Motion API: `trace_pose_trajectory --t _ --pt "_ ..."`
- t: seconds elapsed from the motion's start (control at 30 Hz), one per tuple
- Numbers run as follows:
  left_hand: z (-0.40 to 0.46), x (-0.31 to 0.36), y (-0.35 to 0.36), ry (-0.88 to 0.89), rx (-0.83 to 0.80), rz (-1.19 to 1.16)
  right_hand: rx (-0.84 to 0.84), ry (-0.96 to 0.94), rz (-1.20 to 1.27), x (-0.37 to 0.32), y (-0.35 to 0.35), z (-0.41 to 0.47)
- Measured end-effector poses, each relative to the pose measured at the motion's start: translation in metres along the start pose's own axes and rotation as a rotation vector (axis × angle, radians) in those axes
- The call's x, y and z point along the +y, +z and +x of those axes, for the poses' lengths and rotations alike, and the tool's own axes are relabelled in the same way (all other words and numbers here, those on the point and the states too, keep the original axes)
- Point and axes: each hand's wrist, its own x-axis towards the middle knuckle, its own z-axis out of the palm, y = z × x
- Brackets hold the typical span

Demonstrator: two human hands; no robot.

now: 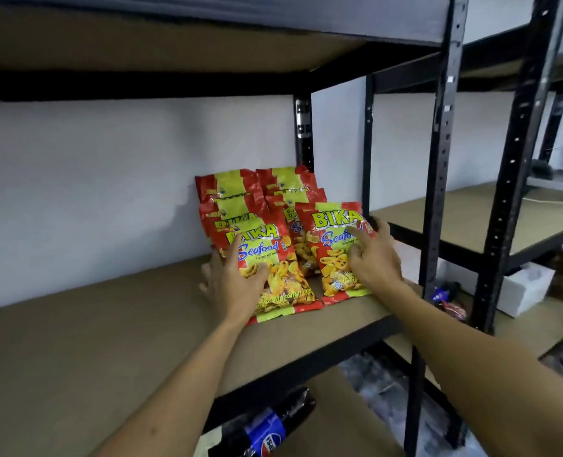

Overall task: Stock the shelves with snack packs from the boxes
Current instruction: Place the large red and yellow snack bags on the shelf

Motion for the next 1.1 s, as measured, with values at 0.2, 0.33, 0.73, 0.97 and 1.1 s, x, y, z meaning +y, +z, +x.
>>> trace_pose_trajectory --t 0.2,0.33,0.73,0.97,1.1 --pt "0.056 0.001 0.034 -0.081 -0.156 0.162 -0.06 -0.224 -0.148 0.015 0.028 0.073" --pt "0.069 0.0 0.059 -0.116 -0.123 0.161 -0.061 -0.237 -0.234 0.028 0.047 0.089" --pt "0.072 -0.006 0.066 -0.038 0.028 0.274 -0.085 -0.346 -0.184 0.012 0.064 0.076" --pt "0.076 -0.007 0.069 0.042 0.064 0.279 -0.074 -0.339 -0.26 0.009 0.061 0.076" --pt "0.083 -0.004 0.07 0.031 0.091 0.144 0.049 -0.336 -0.219 0.01 0.057 0.073"
